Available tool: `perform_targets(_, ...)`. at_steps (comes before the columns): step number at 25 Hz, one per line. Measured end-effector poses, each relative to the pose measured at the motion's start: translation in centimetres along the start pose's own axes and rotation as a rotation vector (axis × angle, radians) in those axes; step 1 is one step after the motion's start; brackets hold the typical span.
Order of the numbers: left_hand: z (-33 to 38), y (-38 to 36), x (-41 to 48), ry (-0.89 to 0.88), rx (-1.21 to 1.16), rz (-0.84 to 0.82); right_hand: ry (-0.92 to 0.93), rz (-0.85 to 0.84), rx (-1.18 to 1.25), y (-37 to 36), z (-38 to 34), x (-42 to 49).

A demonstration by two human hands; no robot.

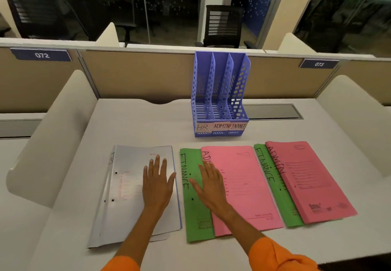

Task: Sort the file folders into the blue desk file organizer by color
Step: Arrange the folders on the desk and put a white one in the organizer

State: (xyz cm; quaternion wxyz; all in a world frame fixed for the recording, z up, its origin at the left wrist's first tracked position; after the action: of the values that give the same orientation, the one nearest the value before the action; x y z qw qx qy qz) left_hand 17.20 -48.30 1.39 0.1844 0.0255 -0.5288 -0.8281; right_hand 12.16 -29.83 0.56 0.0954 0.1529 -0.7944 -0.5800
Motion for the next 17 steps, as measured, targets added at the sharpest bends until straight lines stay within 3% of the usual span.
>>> perform_targets(17, 15.1, -8.7, -0.3, 0.053, -0.091, -0.118, -0.078, 0.040, 0.097, 5.6, 17.5, -1.1)
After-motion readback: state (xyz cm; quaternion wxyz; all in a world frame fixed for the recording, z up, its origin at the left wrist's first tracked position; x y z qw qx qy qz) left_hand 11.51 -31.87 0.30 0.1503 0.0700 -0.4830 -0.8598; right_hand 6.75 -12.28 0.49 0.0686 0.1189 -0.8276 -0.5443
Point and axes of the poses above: each hand's wrist, its own x-axis towards the middle knuckle, its own y-axis out of the back of the hand, z = x × y, the point moved 3 cm from there along x, towards the middle knuckle, and after that the axes turned 5 degrees about -x, right-handed, at the moved point
